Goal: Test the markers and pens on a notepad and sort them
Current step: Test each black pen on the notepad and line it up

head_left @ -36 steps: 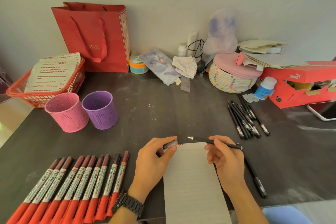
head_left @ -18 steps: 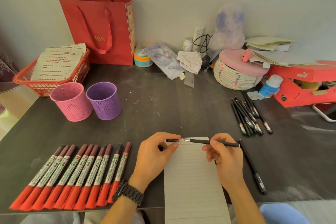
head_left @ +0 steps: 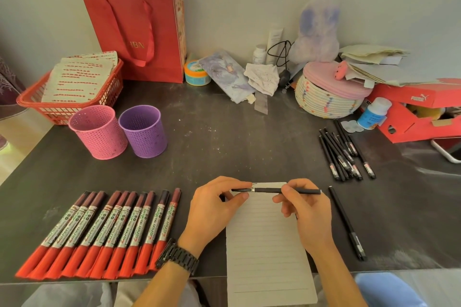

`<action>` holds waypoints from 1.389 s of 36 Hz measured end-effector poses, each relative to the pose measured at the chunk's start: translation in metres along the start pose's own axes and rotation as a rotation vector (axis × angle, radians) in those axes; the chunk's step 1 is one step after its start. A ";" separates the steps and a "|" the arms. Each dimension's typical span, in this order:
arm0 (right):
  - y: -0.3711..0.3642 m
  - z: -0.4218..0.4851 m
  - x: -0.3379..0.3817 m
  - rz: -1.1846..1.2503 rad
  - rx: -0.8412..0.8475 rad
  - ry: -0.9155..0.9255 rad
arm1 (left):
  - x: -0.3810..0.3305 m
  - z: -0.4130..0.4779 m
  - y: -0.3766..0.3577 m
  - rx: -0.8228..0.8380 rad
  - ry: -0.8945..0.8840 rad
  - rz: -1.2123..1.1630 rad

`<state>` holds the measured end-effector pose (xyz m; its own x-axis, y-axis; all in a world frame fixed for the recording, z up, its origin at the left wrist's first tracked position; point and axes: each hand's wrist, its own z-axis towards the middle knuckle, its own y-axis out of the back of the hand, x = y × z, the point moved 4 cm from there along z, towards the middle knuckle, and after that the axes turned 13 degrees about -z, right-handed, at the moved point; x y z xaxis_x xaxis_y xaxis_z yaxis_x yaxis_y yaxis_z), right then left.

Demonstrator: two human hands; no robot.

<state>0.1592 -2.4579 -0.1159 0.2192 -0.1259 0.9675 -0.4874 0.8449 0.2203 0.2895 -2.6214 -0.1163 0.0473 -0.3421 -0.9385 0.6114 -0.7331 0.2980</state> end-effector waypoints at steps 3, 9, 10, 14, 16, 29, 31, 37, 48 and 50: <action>-0.001 0.000 0.000 -0.049 0.017 0.014 | 0.000 0.000 -0.001 0.009 0.003 0.013; -0.003 -0.001 0.001 -0.098 0.042 0.017 | 0.000 0.000 -0.002 0.016 0.006 0.034; -0.003 -0.001 0.002 -0.110 0.042 0.018 | 0.001 0.000 -0.002 0.016 0.005 0.036; -0.005 -0.001 0.003 -0.139 0.062 0.022 | 0.003 -0.001 -0.003 0.021 0.003 0.037; -0.006 -0.002 0.004 -0.148 0.073 0.021 | 0.003 0.000 -0.004 0.029 0.002 0.049; -0.009 -0.002 0.010 -0.188 0.154 0.017 | 0.002 0.000 -0.003 0.071 -0.040 0.139; -0.010 -0.002 0.011 -0.202 0.165 0.013 | 0.002 0.000 -0.003 0.083 -0.040 0.142; -0.014 -0.002 0.014 -0.216 0.168 0.028 | 0.004 0.000 -0.006 0.079 -0.046 0.112; 0.006 -0.006 0.018 -0.108 0.021 -0.043 | 0.015 0.001 -0.006 0.023 -0.063 0.314; 0.026 -0.004 0.021 -0.024 -0.044 -0.085 | 0.016 0.002 -0.006 0.018 -0.064 0.350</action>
<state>0.1550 -2.4366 -0.0908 0.1571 -0.1879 0.9695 -0.4445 0.8632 0.2394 0.2847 -2.6235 -0.1330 0.2018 -0.6099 -0.7663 0.5524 -0.5753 0.6033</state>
